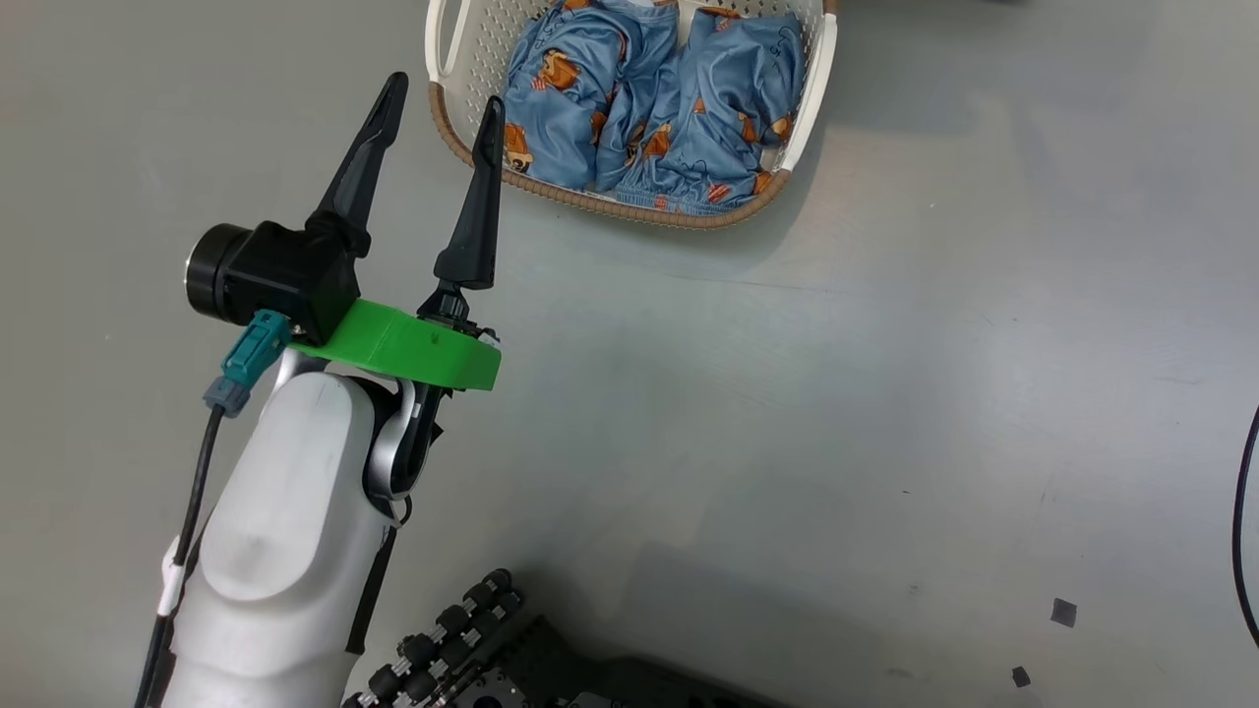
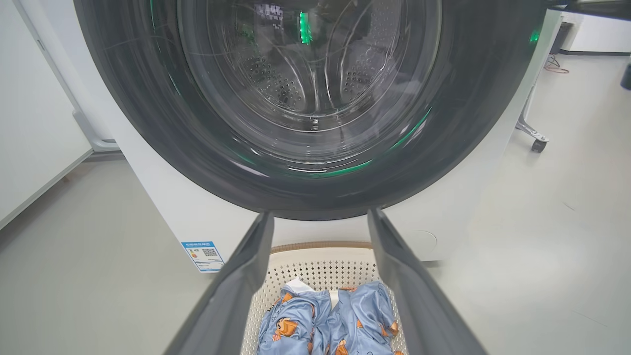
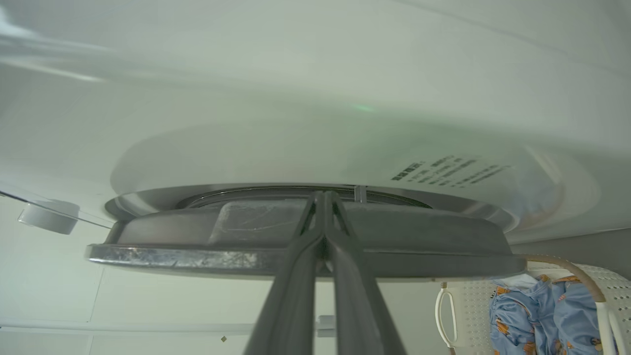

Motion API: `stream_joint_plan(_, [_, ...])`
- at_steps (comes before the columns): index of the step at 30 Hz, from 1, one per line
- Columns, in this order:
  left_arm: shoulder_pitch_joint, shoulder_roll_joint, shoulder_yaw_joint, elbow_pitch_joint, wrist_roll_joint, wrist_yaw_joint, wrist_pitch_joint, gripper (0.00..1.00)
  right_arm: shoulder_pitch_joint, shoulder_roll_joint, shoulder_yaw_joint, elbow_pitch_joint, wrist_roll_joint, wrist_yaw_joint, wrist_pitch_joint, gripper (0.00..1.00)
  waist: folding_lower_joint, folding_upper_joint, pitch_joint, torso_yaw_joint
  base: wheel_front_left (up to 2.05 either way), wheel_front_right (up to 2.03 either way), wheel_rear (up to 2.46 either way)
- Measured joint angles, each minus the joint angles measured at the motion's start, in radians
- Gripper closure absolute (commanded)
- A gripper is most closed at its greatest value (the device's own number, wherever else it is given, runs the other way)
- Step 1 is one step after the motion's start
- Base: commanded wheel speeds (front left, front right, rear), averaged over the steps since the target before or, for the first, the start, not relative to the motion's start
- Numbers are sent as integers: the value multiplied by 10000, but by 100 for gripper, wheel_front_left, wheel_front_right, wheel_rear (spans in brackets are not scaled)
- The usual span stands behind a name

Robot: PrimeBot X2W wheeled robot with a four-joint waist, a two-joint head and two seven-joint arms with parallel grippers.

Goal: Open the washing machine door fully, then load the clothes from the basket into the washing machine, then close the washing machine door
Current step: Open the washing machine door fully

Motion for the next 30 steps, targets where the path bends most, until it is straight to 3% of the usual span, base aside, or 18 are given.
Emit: stream_joint_plan(30, [-270,-88,-330,-36,-930,0,0,0,-864,-12,165,966,-512,-82,44,100,-1,0,826,656,0,0,0])
